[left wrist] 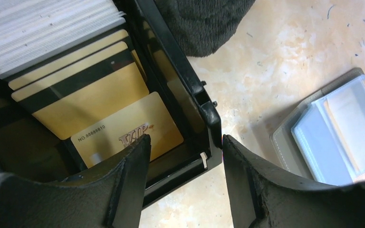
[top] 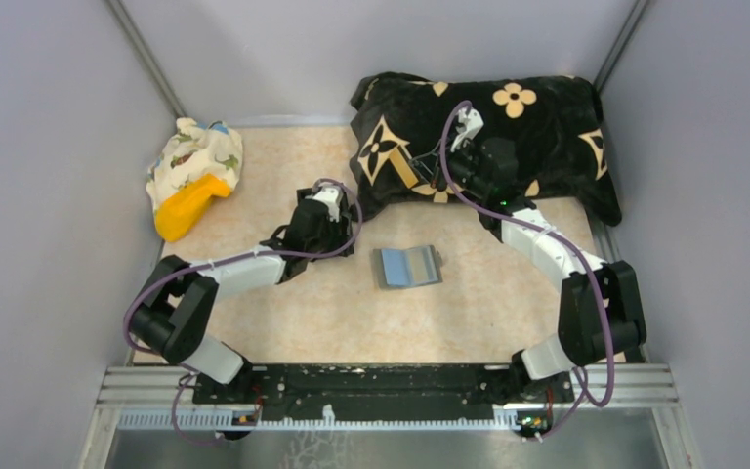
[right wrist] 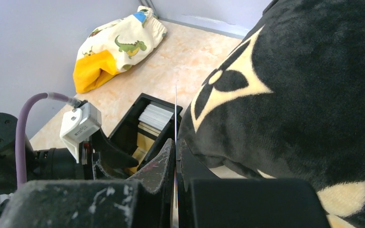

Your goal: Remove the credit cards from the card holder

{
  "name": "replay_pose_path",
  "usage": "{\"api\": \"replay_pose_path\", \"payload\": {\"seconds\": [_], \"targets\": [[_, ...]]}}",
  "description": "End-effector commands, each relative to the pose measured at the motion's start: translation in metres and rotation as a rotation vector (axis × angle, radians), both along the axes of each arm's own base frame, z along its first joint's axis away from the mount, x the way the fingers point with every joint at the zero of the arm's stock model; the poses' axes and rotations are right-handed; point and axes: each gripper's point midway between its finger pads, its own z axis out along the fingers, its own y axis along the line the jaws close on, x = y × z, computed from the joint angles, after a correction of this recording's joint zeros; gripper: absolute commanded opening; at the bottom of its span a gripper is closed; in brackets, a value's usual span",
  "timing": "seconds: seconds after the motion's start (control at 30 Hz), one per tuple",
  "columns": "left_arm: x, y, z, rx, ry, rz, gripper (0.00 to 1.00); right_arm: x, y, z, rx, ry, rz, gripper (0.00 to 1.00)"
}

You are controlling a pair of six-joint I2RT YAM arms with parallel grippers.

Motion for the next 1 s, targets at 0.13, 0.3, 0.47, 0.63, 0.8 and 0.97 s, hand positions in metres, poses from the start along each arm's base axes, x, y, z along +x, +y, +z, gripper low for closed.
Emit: {"api": "replay_pose_path", "payload": {"seconds": [0.13,0.3,0.47,0.63,0.8,0.97], "targets": [[-0.028,0.0,-0.023,-0.003,0.088,-0.045,0.63,0.001,0.0,0.021,0.038,-0.076,0.008,0.0],[-0.045,-0.005,-0.027,-0.022,0.117,-0.07,0.62,0.0,0.0,0.024,0.041,-0.082,0.012,0.0],[-0.06,-0.013,-0.029,-0.035,0.14,-0.091,0.62,-0.002,0.002,0.024,0.048,-0.08,0.026,0.0],[-0.076,-0.02,-0.032,-0.052,0.16,-0.107,0.61,-0.005,0.004,0.024,0.05,-0.082,0.046,0.0],[-0.092,-0.023,-0.034,-0.07,0.183,-0.112,0.62,-0.011,0.006,0.024,0.058,-0.083,0.067,0.0],[-0.1,-0.017,-0.03,-0.085,0.176,-0.089,0.62,-0.017,0.012,0.02,0.045,-0.082,0.11,0.0]]}}
